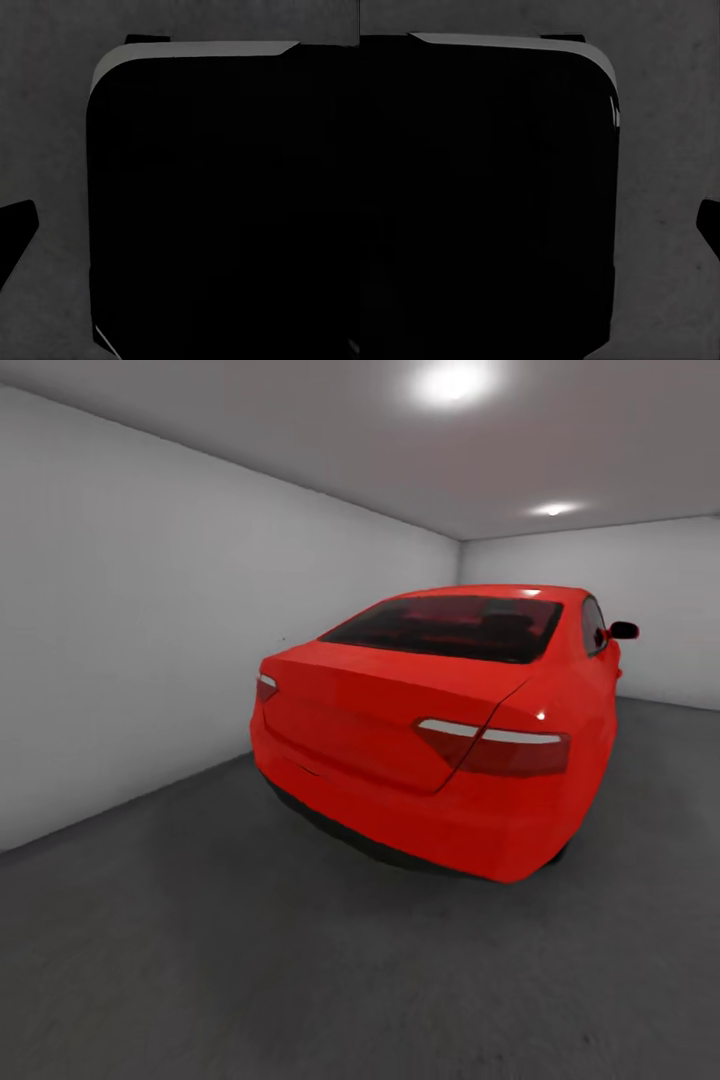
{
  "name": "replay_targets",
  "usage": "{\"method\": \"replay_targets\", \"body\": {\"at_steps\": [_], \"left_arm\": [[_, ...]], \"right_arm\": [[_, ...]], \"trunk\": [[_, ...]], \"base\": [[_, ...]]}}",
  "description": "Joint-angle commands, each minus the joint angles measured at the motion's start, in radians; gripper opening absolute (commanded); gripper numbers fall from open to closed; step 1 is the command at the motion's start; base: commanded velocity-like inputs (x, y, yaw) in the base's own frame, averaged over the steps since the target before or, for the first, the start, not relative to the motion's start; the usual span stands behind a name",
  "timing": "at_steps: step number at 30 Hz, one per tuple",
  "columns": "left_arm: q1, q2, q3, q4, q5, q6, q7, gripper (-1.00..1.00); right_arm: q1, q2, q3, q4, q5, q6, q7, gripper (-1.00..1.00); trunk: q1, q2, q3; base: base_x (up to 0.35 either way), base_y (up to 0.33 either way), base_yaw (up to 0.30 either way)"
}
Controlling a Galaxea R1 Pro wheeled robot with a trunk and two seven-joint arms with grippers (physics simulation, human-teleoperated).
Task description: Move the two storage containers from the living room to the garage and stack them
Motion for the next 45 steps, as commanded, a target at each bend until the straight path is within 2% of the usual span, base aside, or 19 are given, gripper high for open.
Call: {"method": "replay_targets", "body": {"at_steps": [1, 4, 7, 11, 14, 20, 26, 29, 45], "left_arm": [[0.000, -0.001, 0.002, 0.001, 0.004, -0.005, -0.001, 1.00], [0.000, -0.009, 0.001, -0.001, 0.004, -0.008, -0.002, 1.00], [0.000, -0.028, 0.002, -0.001, 0.004, -0.013, -0.003, 1.00], [0.000, -0.041, 0.003, 0.001, 0.004, -0.061, -0.002, 1.00], [0.000, -0.043, 0.004, 0.003, 0.006, -0.099, -0.001, 1.00], [0.000, -0.042, 0.004, 0.004, 0.009, -0.115, 0.002, 1.00], [0.000, -0.042, 0.004, 0.005, 0.054, -0.117, 0.002, 1.00], [0.000, -0.042, 0.003, 0.005, 0.065, -0.117, 0.002, 1.00], [0.000, -0.040, 0.003, 0.005, 0.069, -0.116, 0.003, 1.00]], "right_arm": [[0.000, 0.000, 0.000, 0.000, -0.001, -0.003, 0.002, 1.00], [0.000, 0.001, 0.001, 0.001, -0.001, -0.004, 0.002, 1.00], [0.000, 0.001, 0.001, 0.001, 0.000, -0.004, 0.001, 1.00], [0.000, 0.001, 0.001, 0.001, 0.000, -0.006, 0.001, 1.00], [0.000, 0.001, 0.001, 0.001, 0.001, -0.007, 0.000, 1.00], [0.000, 0.000, 0.001, 0.001, 0.001, -0.033, -0.001, 1.00], [0.000, -0.001, 0.002, 0.001, 0.001, -0.052, -0.001, 1.00], [0.000, -0.001, 0.002, 0.001, 0.001, -0.053, -0.001, 1.00], [0.000, -0.003, 0.000, 0.001, -0.001, -0.055, -0.002, 1.00]], "trunk": [[0.000, 0.000, 0.000], [0.000, 0.000, 0.001], [0.000, 0.000, 0.003], [0.000, 0.000, 0.005], [0.000, 0.000, 0.007], [0.000, 0.000, 0.011], [0.000, 0.000, 0.013], [0.000, 0.000, 0.013], [0.000, 0.000, 0.013]], "base": [[0.000, 0.000, -0.296], [0.000, 0.000, -0.296], [0.000, 0.000, -0.296], [0.000, 0.000, -0.296], [0.000, 0.000, -0.296], [0.000, 0.000, -0.296], [0.000, 0.000, -0.296], [0.000, 0.000, -0.296], [0.000, 0.000, -0.296]]}}
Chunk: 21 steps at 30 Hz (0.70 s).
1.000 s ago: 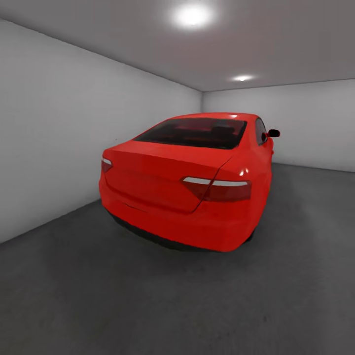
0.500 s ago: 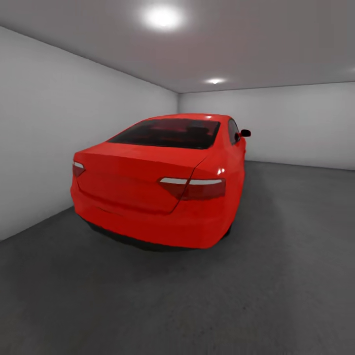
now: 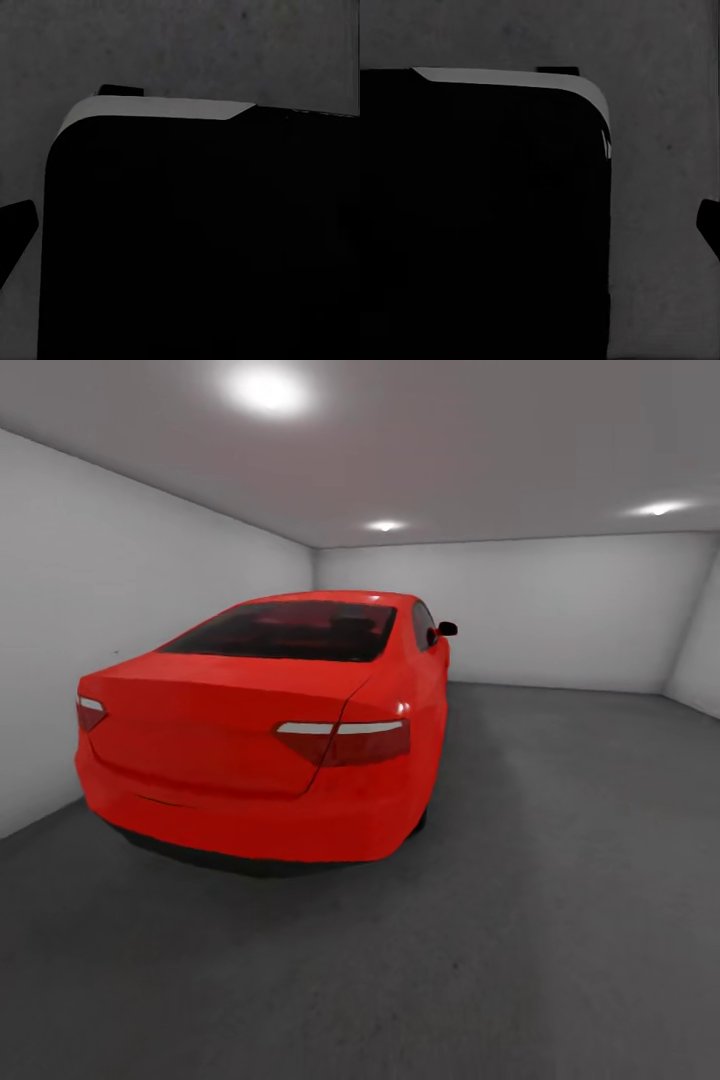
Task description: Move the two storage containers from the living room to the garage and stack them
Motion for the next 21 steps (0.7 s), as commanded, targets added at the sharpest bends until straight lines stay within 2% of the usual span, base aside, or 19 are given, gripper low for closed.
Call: {"method": "replay_targets", "body": {"at_steps": [1, 8, 13, 21], "left_arm": [[0.000, 0.000, 0.001, 0.001, 0.009, -0.003, 0.000, 1.00], [0.000, 0.000, 0.001, 0.002, 0.011, -0.002, 0.002, 1.00], [0.000, 0.003, 0.001, 0.004, 0.037, -0.001, 0.004, 1.00], [0.000, 0.003, 0.001, 0.004, 0.038, -0.001, 0.004, 1.00]], "right_arm": [[0.000, 0.000, -0.001, 0.000, -0.002, -0.003, 0.001, 1.00], [0.000, -0.002, -0.002, 0.003, -0.012, -0.003, 0.000, 1.00], [0.000, -0.003, -0.005, 0.004, -0.022, -0.001, 0.002, 1.00], [0.000, -0.003, -0.007, 0.006, -0.025, -0.001, 0.000, 1.00]], "trunk": [[0.000, 0.000, -0.001], [0.000, 0.000, -0.001], [0.000, 0.000, -0.001], [0.000, 0.000, -0.001]], "base": [[0.000, 0.000, -0.296], [0.000, 0.000, -0.296], [0.000, 0.000, -0.296], [0.000, 0.000, -0.296]]}}
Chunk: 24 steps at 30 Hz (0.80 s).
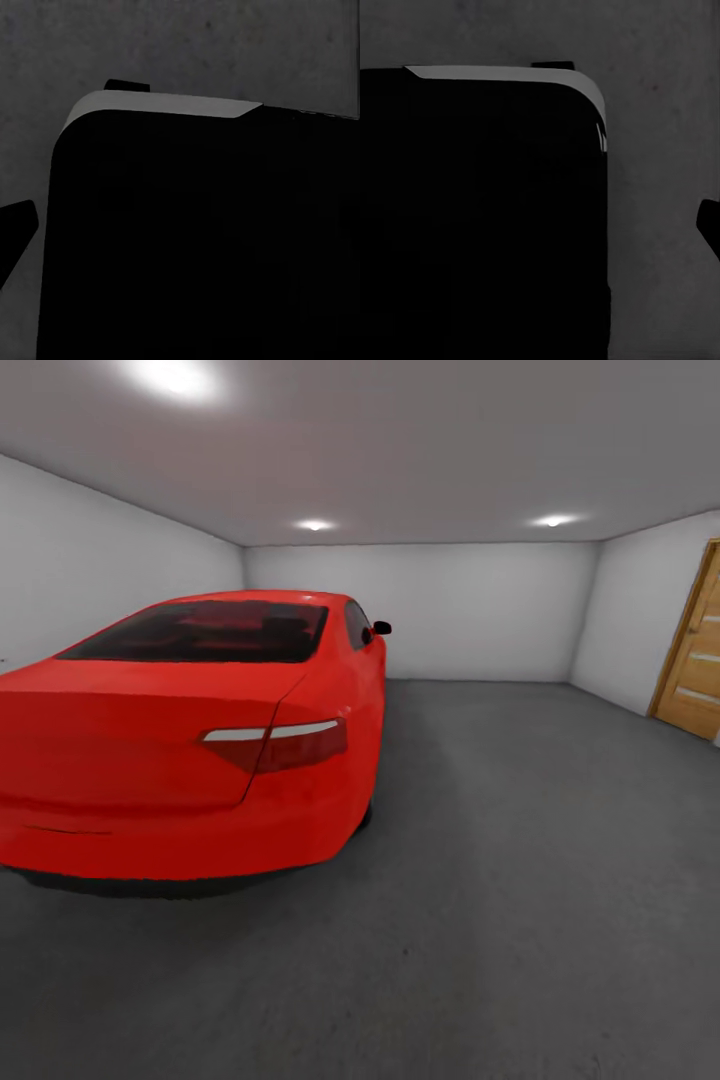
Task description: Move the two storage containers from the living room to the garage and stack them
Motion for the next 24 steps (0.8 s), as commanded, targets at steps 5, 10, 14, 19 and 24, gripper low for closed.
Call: {"method": "replay_targets", "body": {"at_steps": [5, 10, 14, 19, 24], "left_arm": [[0.000, 0.000, 0.001, 0.001, 0.007, -0.003, 0.000, 1.00], [0.000, 0.000, 0.001, 0.001, 0.007, -0.003, 0.000, 1.00], [0.000, -0.001, 0.000, 0.002, 0.006, -0.006, 0.000, 1.00], [0.000, -0.004, -0.001, 0.002, 0.007, -0.010, 0.000, 1.00], [0.000, -0.006, -0.002, 0.003, 0.002, -0.011, -0.001, 1.00]], "right_arm": [[0.000, 0.000, 0.000, 0.000, -0.004, -0.004, 0.001, 1.00], [0.000, 0.001, 0.000, 0.000, -0.004, -0.004, 0.000, 1.00], [0.000, 0.000, 0.000, 0.000, -0.005, -0.001, 0.000, 1.00], [0.000, -0.003, -0.001, 0.000, -0.005, 0.008, 0.001, 1.00], [0.000, -0.005, -0.011, 0.000, -0.007, 0.010, 0.001, 1.00]], "trunk": [[0.000, 0.000, -0.001], [0.000, 0.000, -0.001], [0.000, 0.000, -0.001], [0.000, 0.000, -0.001], [0.000, 0.000, -0.001]], "base": [[0.000, 0.000, -0.296], [0.000, 0.000, -0.296], [0.000, 0.000, -0.296], [0.000, 0.000, -0.296], [0.000, 0.000, -0.296]]}}
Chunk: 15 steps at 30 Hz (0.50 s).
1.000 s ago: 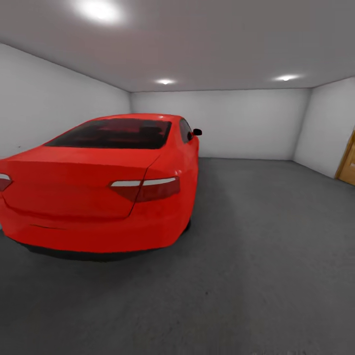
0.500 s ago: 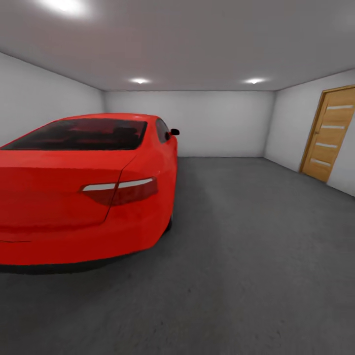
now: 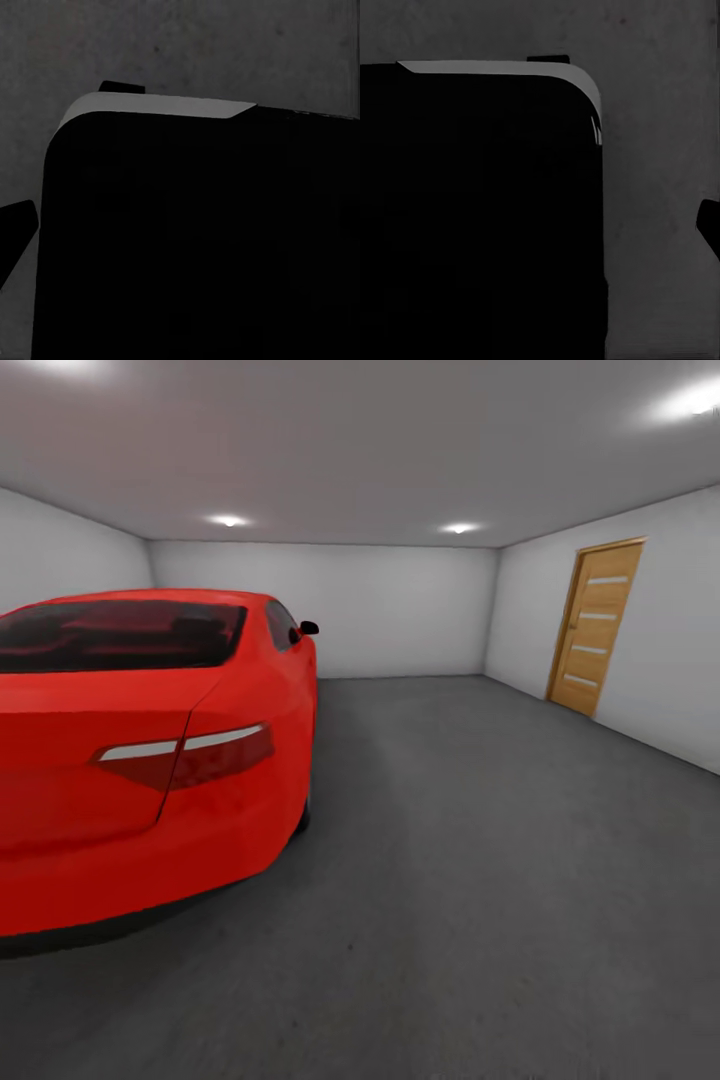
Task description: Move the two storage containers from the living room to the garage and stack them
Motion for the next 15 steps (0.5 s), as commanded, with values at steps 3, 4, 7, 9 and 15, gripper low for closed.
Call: {"method": "replay_targets", "body": {"at_steps": [3, 4, 7, 9, 15], "left_arm": [[0.000, 0.000, 0.001, 0.000, 0.007, -0.003, 0.000, 1.00], [0.000, 0.000, 0.001, 0.000, 0.007, -0.002, 0.000, 1.00], [0.000, 0.001, 0.002, -0.001, 0.007, -0.002, 0.000, 1.00], [0.000, 0.001, 0.002, -0.001, 0.007, -0.002, -0.002, 1.00], [0.000, 0.001, 0.001, -0.001, 0.005, 0.000, -0.007, 1.00]], "right_arm": [[0.000, 0.000, -0.007, 0.000, -0.004, -0.004, 0.001, 1.00], [0.000, 0.000, -0.007, 0.000, -0.003, -0.004, 0.002, 1.00], [0.000, -0.001, -0.008, 0.000, -0.003, -0.004, 0.002, 1.00], [0.000, -0.001, -0.008, 0.000, -0.003, -0.004, 0.001, 1.00], [0.000, -0.004, -0.008, 0.000, -0.003, -0.005, 0.001, 1.00]], "trunk": [[0.000, 0.000, -0.001], [0.000, 0.000, -0.001], [0.000, 0.000, -0.001], [0.000, 0.000, -0.001], [0.000, 0.000, -0.001]], "base": [[0.000, 0.000, -0.296], [0.000, 0.000, -0.296], [0.000, 0.000, -0.296], [0.000, 0.000, -0.296], [0.000, 0.000, -0.296]]}}
